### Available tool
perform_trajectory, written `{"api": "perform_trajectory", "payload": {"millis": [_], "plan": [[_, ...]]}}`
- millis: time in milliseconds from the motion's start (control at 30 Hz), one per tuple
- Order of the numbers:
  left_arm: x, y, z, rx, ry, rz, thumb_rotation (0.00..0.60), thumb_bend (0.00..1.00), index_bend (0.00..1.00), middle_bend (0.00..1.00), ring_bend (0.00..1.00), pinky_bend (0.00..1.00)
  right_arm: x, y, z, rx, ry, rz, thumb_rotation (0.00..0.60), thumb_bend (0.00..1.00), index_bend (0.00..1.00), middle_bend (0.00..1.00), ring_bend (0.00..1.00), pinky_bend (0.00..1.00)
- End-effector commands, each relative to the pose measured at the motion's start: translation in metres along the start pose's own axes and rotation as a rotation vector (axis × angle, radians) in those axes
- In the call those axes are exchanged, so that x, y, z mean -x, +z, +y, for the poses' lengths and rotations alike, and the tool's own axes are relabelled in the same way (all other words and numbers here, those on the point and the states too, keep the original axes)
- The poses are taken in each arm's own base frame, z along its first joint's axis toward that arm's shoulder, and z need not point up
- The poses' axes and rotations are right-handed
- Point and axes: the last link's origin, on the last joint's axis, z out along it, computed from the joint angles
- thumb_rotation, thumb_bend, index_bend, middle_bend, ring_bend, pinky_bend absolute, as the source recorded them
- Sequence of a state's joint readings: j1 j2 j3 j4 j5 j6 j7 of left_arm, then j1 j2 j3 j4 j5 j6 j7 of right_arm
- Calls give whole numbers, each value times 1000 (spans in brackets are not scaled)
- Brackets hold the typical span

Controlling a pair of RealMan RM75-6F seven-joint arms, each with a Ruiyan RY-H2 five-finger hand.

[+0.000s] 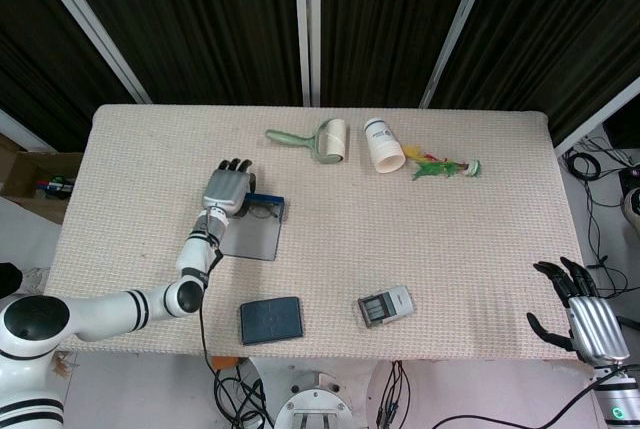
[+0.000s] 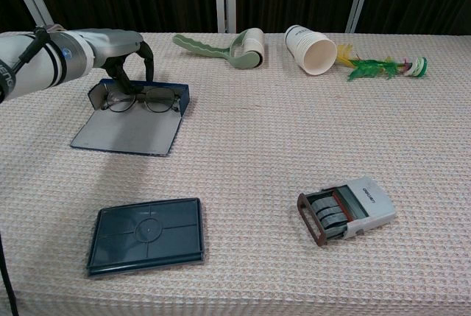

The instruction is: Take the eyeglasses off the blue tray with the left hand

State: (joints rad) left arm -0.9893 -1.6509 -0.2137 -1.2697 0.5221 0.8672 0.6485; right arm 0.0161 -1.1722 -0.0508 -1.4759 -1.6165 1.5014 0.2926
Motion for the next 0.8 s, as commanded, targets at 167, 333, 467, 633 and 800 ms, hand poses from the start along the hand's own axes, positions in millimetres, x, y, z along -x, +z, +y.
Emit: {"api": "perform_trajectory", "payload": {"millis": [167,333,467,633,800], "plan": [[0,0,0,-1,0,5,600,477,485,107,60,105,0,-1,1,2,1,2,600,245,179,180,0,101],[-4,-3,1,7,-27,55,600,482,492,109,60,105,0,-1,1,2,1,6,600,245,179,180,0,100],[0,-8,1,25,-71,150,600,480,491,121,60,106,-1,-2,1,3,4,8,600,245,179,180,0,101],[19,-14,0,60,-117,308,600,481,500,125,60,106,1,-1,1,2,7,4,600,245,179,180,0,101],[33,-15,3,81,-155,407,600,482,496,125,60,107,0,-1,0,-3,4,7,600,245,179,180,0,100]]}}
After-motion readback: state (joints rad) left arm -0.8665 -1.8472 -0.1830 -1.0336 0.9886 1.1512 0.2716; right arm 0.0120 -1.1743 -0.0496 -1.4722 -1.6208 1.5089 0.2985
